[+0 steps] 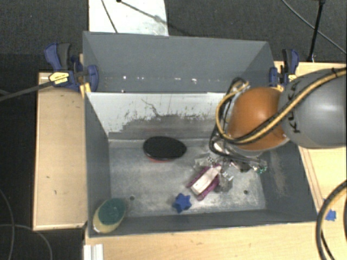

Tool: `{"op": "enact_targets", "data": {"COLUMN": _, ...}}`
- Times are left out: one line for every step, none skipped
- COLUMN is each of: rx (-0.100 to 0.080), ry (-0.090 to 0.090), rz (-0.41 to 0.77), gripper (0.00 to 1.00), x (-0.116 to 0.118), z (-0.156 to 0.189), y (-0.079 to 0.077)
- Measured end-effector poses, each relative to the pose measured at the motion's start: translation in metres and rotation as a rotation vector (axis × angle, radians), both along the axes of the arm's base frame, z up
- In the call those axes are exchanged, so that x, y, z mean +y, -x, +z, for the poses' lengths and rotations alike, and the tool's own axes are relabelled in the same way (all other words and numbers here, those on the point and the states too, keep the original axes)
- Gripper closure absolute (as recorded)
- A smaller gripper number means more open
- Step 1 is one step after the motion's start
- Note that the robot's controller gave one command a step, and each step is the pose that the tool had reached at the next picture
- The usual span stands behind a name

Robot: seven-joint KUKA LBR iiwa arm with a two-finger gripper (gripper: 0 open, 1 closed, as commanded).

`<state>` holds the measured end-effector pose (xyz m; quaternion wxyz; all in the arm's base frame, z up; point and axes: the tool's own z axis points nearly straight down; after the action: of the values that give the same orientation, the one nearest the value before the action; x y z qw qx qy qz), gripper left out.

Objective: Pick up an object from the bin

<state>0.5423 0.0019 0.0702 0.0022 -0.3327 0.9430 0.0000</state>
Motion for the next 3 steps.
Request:
{"op": "enact_targets", "data": {"rx": 0.0, "ry": 0.0, "rz": 0.001, "gripper": 1.0, "x": 0.0, "z": 0.0, "y": 0.0}}
{"op": "enact_targets", "data": {"rx": -0.001, "ry": 0.002, "rz": -0.009, "gripper": 1.0, "x": -0.038, "z": 0.0, "y": -0.019}}
{"op": "enact_targets", "data": {"rx": -0.001, "ry": 0.002, "rz": -0.063, "gripper": 1.0, "x": -0.078, "z": 0.0, "y": -0.032}}
